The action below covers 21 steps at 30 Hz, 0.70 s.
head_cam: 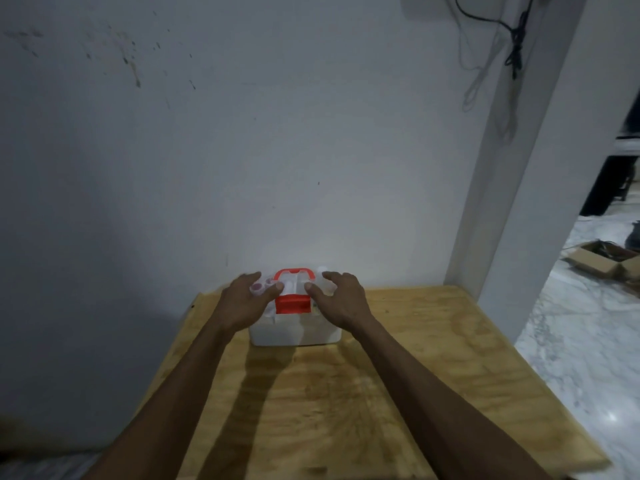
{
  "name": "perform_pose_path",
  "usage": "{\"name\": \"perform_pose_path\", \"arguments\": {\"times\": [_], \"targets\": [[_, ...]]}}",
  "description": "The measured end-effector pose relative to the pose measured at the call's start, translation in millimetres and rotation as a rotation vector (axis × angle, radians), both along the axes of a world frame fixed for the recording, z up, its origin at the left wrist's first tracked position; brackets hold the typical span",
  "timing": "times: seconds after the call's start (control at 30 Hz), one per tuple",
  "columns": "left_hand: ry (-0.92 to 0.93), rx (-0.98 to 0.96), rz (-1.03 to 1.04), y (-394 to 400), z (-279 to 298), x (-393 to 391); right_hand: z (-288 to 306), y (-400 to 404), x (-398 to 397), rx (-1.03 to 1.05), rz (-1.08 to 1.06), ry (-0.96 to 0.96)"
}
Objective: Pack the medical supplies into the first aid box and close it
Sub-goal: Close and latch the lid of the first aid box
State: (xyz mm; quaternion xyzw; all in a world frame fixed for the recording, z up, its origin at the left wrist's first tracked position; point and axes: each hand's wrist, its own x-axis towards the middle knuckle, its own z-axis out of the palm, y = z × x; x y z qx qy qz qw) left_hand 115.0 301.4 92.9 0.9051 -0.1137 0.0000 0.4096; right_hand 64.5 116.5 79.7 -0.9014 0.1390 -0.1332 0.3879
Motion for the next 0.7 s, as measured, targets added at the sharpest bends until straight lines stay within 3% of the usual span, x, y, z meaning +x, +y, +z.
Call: {"name": "perform_pose_path", "arguments": {"times": [0.2, 0.7], "targets": [[0.082, 0.010, -0.079, 7.7, -4.7, 4.2, 3.8, -5.6, -9.0, -0.008, 0.076, 0.056], [-0.117, 0.158, -0.088, 3.0, -23.7, -4.6, -4.9, -4.6, -17.3, -0.114, 0.125, 0.000]]}}
